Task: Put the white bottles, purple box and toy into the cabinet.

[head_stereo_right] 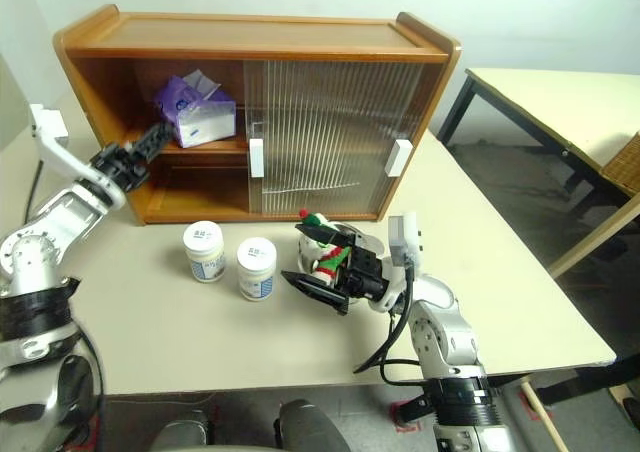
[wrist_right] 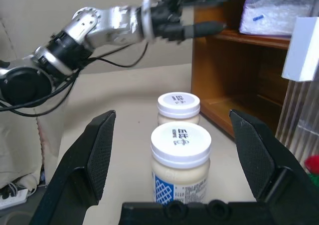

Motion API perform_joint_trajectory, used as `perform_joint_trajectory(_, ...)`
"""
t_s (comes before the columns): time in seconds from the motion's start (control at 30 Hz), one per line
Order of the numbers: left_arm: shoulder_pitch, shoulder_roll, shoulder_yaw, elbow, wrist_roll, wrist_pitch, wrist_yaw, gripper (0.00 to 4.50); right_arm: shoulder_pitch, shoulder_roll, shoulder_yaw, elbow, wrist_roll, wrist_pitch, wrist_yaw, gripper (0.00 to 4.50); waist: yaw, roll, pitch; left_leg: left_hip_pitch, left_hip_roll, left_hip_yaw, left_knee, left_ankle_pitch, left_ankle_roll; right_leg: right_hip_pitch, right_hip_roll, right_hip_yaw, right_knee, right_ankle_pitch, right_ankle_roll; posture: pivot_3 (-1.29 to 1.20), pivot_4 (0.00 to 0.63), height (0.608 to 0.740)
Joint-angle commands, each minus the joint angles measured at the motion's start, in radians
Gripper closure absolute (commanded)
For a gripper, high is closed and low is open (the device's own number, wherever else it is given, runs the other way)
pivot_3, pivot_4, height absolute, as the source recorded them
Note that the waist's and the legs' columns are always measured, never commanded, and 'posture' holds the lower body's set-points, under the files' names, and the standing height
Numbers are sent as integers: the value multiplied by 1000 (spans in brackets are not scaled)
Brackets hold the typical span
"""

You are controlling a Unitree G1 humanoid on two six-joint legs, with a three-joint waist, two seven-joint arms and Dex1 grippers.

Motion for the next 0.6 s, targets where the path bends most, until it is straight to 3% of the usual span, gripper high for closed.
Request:
perform_joint_trajectory(0.03,17,24,-42,-51,6,-20,-124,1316,-8,-7,21,-4,-1,24,9,0,17,-2,0,0,0,-1,0,0,0,0,0,0,0,1,-2,-169,0,740)
perform_joint_trajectory(0.33,-50,75,-209,45,247,-171,-257,4465,-19,-2,25,-2,-3,27,3,0,36,-2,0,0,0,-2,1,-1,-2,-1,-1,-1,0,4,-8,-163,0,740)
perform_joint_trajectory(0.6,-192,31,-280,296,451,-314,-242,4465,-18,0,22,-8,-5,29,-9,0,32,-2,0,-1,0,-2,0,-1,-1,-1,-1,-1,0,3,-7,-183,0,740)
